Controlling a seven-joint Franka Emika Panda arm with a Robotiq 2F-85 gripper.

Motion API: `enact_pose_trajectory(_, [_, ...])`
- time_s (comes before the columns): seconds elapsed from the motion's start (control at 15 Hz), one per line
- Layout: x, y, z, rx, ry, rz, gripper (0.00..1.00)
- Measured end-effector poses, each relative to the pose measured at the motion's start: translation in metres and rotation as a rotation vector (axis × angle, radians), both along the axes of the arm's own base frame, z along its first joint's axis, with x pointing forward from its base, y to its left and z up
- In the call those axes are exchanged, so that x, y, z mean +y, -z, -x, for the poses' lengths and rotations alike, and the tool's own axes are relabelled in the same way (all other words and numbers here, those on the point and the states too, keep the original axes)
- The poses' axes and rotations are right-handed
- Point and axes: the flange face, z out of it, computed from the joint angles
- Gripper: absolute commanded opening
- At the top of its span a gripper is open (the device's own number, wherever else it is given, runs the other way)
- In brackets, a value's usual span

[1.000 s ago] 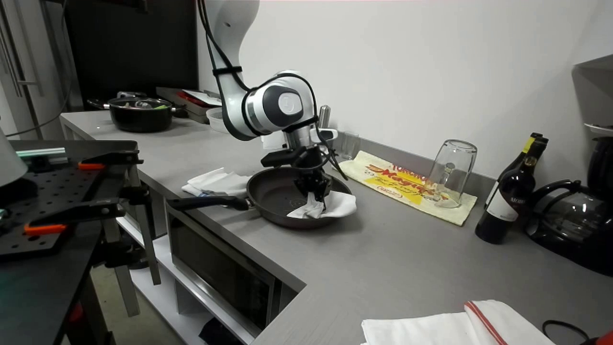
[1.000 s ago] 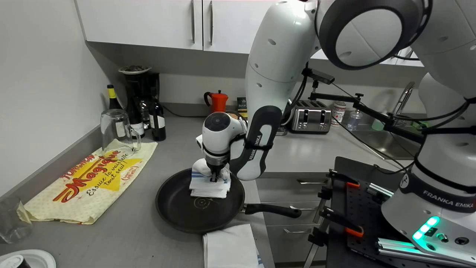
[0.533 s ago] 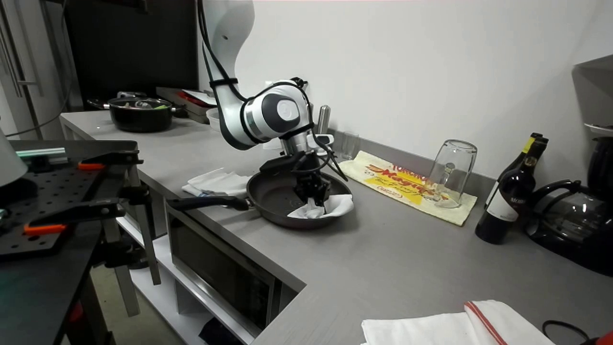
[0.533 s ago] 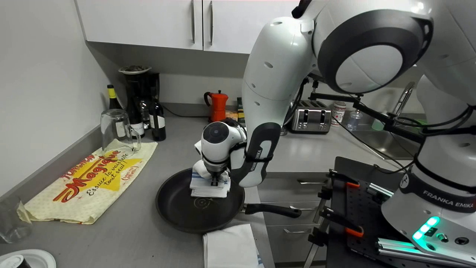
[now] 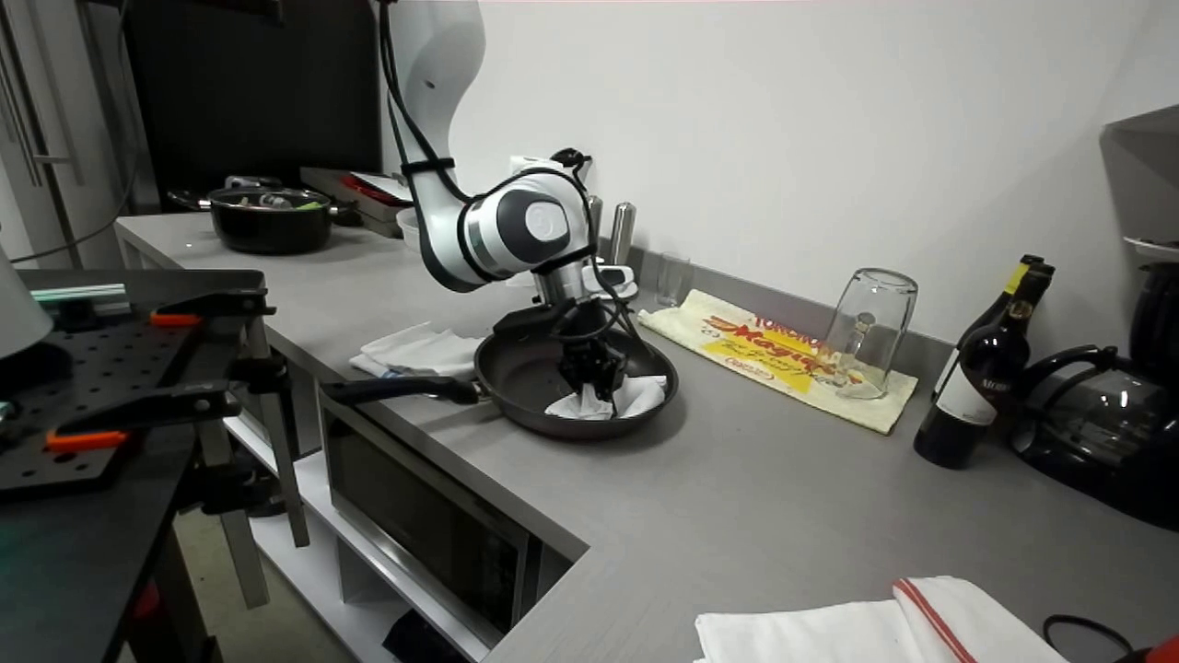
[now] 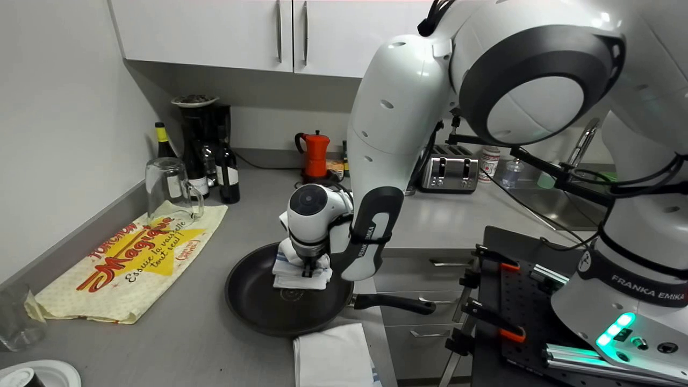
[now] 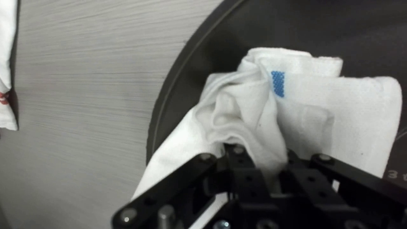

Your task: Pick up the white towel with blue stripes, wipe inside the black pan and put the towel back on the table.

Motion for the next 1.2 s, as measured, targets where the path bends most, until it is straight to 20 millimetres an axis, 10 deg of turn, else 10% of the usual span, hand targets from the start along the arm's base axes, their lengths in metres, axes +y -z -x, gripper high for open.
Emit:
enact_pose_trajectory(0.47, [0.027, -0.004, -0.009, 0.033, 0.027, -0.043, 0.03])
enact_pose_trajectory(1.2, [0.14, -0.018, 0.011, 0.169, 0.083, -0.337, 0.03])
